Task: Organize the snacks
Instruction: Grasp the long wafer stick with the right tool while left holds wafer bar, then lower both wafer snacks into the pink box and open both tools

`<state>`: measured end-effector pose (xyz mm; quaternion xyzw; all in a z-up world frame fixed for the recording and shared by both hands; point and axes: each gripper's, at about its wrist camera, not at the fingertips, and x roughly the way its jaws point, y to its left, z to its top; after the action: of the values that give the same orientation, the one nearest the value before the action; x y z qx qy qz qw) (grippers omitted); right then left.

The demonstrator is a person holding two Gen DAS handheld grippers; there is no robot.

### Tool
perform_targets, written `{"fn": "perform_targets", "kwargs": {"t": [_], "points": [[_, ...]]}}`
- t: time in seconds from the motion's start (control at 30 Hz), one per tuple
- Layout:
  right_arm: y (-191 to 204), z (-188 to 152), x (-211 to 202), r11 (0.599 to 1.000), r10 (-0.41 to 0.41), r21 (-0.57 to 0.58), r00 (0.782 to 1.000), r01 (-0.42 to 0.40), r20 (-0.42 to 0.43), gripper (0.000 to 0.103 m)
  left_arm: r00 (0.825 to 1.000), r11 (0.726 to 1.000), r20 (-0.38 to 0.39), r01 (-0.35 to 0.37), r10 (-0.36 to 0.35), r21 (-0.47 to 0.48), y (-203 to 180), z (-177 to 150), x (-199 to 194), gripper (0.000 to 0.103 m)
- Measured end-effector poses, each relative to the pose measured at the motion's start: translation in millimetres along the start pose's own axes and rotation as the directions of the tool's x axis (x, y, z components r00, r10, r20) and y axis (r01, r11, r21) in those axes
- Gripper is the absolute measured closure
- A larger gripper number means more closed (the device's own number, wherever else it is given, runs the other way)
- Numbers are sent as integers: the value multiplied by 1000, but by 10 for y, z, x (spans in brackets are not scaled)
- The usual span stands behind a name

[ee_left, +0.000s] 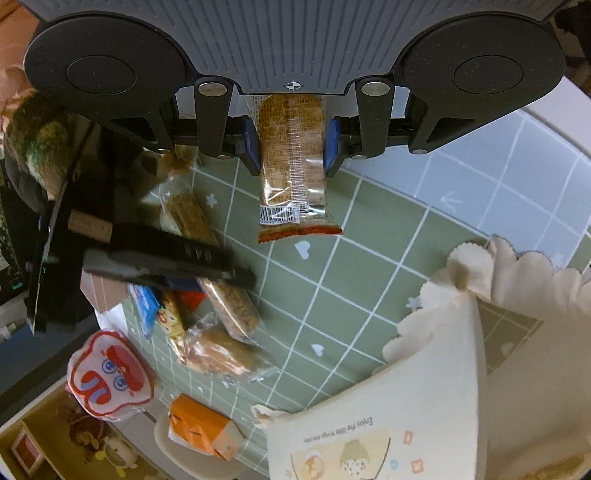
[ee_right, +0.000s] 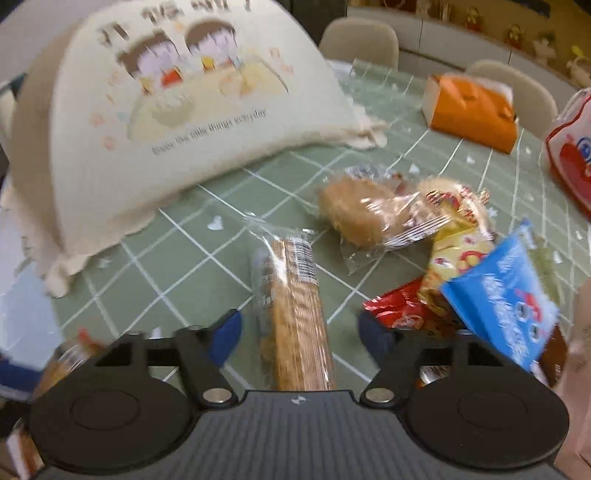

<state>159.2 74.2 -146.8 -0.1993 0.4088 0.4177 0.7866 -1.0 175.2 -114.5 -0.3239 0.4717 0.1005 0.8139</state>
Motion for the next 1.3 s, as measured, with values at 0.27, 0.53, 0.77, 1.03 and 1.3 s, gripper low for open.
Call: {"fn": "perform_targets", "kwargs": {"t": [0.27,0.53,0.77,1.03,1.3], "points": [[27,-186,-884,996,86,22,991,-89,107,73,998,995,-36,48,-45,89,-310,-92,31,63],[-408,-922,-2319,971,-24,235,971,-33,238,73,972,919,-174,209,-158,334,-1267,-322,201,63],[-782,-1357,-3247,923,-265,356,912,146,314,73,937,787,-146,346,-317,511,-2201,-40,-53,63],[-1165,-1612,-3674,816,-467,514,824,263,321,73,930,757,-115,353,-350,550,-3415,756,691,63],[-1439,-1739,-3406,752,-483,608,840,254,246,73,952,785,-73,288,-298,548,-3310,777,1467,62]]}}
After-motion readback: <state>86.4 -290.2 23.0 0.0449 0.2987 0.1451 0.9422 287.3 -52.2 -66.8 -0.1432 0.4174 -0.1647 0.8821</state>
